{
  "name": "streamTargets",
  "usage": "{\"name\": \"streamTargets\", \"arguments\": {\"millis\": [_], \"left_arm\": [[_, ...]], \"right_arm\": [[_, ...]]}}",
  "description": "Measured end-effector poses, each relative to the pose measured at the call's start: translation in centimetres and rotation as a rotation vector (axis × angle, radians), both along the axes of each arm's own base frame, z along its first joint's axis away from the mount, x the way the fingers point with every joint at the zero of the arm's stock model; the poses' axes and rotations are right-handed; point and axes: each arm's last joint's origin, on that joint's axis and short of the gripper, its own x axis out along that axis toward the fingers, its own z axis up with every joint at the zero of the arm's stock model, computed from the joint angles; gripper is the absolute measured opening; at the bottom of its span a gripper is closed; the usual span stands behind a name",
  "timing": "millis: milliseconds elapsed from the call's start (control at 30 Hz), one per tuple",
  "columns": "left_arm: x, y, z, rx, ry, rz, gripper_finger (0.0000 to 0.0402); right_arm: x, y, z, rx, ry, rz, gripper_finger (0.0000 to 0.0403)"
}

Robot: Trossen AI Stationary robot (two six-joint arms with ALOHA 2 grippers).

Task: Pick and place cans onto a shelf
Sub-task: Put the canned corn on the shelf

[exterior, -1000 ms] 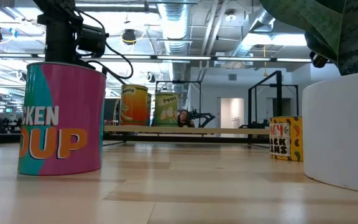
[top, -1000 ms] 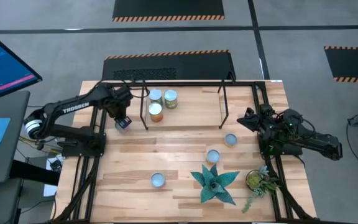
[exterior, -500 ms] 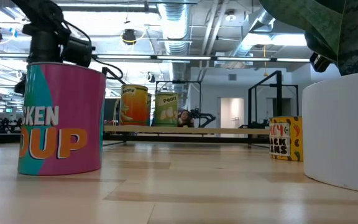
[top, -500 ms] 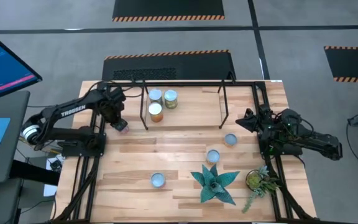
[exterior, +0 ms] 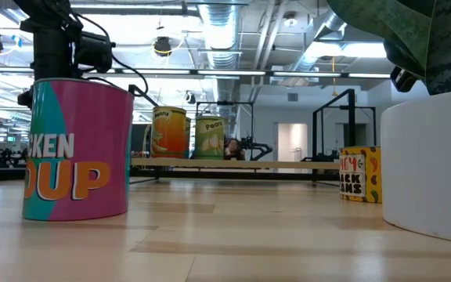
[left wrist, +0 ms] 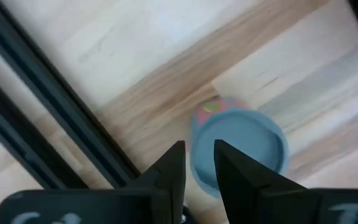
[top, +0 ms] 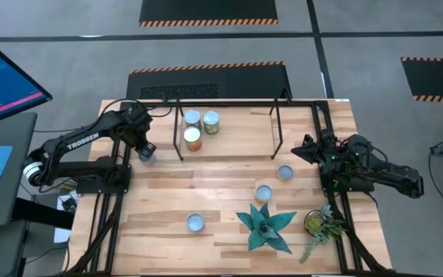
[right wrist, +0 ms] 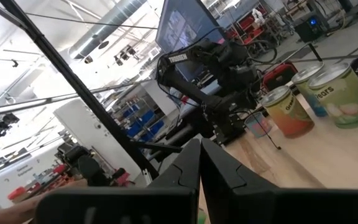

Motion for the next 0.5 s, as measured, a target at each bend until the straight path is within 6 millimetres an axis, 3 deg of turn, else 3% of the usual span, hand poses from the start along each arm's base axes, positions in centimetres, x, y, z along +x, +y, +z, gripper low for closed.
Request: {"name": "streamTargets", "arguments": {"millis": [500], "left_arm": [[0.4, 0.5, -1.8, -0.061, 0.081, 0.057, 0.0071]], "right_arm": [[0.0, 0.0, -0.2, 0.001, 0.017, 0.001, 0.0038]]}}
